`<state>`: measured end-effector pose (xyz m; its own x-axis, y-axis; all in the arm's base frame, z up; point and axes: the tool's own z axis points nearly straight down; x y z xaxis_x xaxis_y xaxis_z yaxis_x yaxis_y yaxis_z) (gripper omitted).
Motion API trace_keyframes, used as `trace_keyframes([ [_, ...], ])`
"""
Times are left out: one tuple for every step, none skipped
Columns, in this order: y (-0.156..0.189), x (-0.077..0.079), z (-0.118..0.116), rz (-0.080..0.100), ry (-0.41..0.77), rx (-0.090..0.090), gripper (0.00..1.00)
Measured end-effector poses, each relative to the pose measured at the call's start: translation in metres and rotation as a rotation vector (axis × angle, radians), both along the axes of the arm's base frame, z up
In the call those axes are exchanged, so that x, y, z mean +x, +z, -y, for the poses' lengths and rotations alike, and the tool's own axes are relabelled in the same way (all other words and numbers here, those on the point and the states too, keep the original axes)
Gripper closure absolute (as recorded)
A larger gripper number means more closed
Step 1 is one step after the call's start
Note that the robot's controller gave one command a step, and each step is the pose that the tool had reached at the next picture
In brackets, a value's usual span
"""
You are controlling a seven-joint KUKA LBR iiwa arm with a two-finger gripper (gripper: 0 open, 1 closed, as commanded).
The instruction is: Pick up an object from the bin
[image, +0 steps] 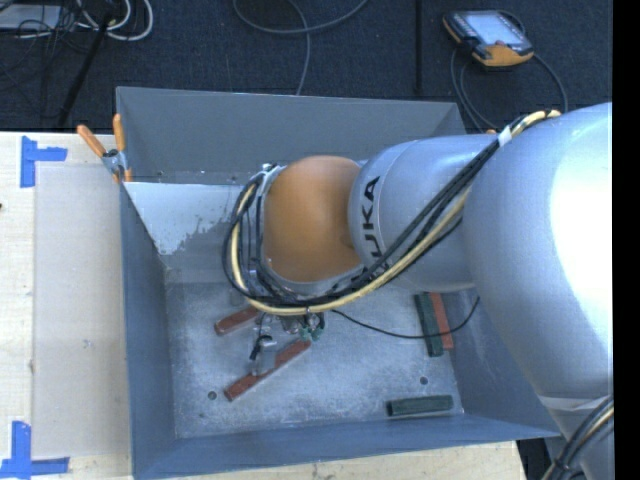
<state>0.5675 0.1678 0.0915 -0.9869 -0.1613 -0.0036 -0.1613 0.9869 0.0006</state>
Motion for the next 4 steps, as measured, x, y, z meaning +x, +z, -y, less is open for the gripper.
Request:
trace_keyframes([
  [-0.021, 0.017, 0.022, -0.001, -0.187, 0.000, 1.00],
  [-0.021, 0.017, 0.022, -0.001, -0.188, 0.001, 1.00],
  [0.087, 0.003, 0.034, -0.004, -0.201, -0.001, 1.00],
  [0.087, 0.003, 0.034, -0.004, -0.202, -0.001, 1.00],
])
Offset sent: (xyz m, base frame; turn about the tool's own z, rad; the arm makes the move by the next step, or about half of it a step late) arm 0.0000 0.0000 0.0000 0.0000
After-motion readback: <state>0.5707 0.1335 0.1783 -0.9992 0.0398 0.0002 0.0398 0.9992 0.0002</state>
